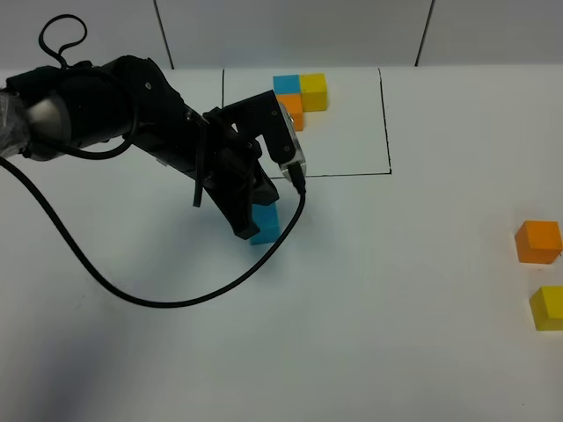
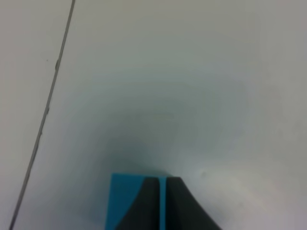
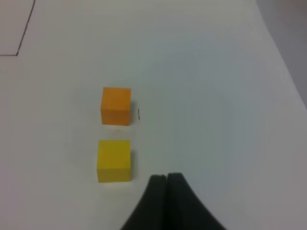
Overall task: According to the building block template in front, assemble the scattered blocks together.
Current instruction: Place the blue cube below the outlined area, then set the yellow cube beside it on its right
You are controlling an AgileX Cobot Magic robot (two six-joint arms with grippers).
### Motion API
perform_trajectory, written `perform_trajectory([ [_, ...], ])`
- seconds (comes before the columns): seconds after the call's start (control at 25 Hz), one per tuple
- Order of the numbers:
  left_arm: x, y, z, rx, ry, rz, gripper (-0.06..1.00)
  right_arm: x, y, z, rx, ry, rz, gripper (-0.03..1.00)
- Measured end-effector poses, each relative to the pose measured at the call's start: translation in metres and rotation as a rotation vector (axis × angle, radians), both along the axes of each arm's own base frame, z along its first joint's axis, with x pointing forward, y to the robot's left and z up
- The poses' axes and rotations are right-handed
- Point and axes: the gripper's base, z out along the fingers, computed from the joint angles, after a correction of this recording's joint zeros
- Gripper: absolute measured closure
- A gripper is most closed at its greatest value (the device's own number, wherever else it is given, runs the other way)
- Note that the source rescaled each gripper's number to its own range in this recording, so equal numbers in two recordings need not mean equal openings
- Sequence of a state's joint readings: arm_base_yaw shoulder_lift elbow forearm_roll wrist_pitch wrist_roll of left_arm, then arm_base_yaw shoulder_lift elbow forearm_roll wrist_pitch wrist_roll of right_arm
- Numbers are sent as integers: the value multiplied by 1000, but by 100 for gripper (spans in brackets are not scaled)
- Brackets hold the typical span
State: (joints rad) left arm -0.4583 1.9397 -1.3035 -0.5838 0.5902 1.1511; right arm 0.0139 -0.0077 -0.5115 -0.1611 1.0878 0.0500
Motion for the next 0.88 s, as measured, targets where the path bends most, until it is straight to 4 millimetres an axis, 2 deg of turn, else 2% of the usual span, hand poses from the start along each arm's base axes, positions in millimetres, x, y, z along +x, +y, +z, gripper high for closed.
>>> perform_trajectory([
  [0.08,0,0,2,-35,89,164,94,0,0,0,0,0,0,97],
  [0.28,0,2,0,-126,394,729,94,0,0,0,0,0,0,97],
  [0.36,0,4,-1,-134,456,881,94,0,0,0,0,0,0,97],
  [0.44,1,7,-2,-125,457,944,94,0,0,0,0,0,0,97],
  [0.68,3,12,-2,-74,393,930,94,0,0,0,0,0,0,97],
  [0.88,6,27,15,-76,330,933,94,0,0,0,0,0,0,97],
])
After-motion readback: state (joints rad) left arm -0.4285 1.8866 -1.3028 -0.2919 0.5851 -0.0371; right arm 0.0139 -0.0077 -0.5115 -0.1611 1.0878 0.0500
